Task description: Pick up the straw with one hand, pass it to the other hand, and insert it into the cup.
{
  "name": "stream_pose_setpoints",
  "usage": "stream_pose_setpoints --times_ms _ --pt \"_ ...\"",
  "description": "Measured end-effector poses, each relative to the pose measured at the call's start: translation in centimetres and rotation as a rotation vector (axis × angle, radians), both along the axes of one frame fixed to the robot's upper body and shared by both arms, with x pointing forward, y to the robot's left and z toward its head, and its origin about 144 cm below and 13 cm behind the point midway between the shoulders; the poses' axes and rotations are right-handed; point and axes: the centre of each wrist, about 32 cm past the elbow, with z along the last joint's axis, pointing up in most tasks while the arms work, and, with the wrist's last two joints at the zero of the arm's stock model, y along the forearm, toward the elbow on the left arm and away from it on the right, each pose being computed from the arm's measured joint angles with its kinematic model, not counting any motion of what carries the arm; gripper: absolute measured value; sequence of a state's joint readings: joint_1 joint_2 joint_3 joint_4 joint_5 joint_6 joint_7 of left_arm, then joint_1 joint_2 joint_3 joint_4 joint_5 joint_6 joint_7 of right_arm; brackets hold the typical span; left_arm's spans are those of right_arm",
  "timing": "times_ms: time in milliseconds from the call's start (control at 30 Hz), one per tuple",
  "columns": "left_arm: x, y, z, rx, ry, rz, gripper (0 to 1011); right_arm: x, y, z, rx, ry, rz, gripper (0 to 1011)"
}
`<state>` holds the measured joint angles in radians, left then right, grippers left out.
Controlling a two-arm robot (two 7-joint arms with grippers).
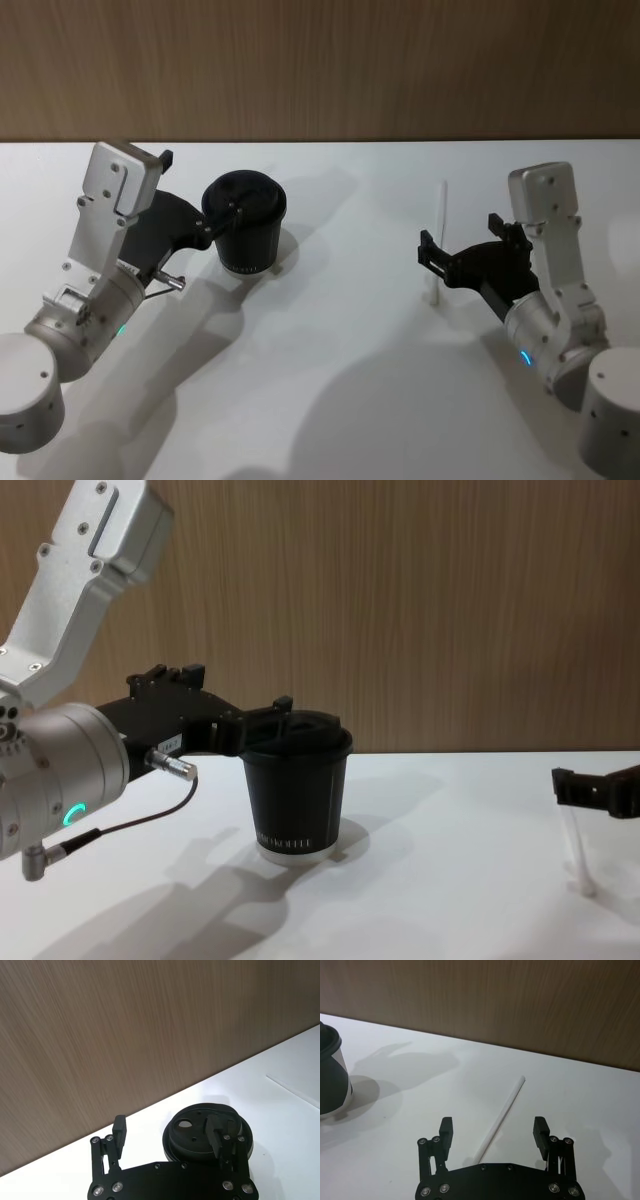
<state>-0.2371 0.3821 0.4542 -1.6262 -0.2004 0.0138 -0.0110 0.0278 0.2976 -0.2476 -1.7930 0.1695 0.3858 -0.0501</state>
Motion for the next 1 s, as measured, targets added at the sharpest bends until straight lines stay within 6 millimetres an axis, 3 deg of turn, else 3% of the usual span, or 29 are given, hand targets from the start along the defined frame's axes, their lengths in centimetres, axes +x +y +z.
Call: stream_pose_setpoints --times_ms 1000 --pt "0.0 0.0 0.0 0.0 0.0 0.0 1000 3.3 -1.2 -1.4 -0.013 0.1 -0.008 1001"
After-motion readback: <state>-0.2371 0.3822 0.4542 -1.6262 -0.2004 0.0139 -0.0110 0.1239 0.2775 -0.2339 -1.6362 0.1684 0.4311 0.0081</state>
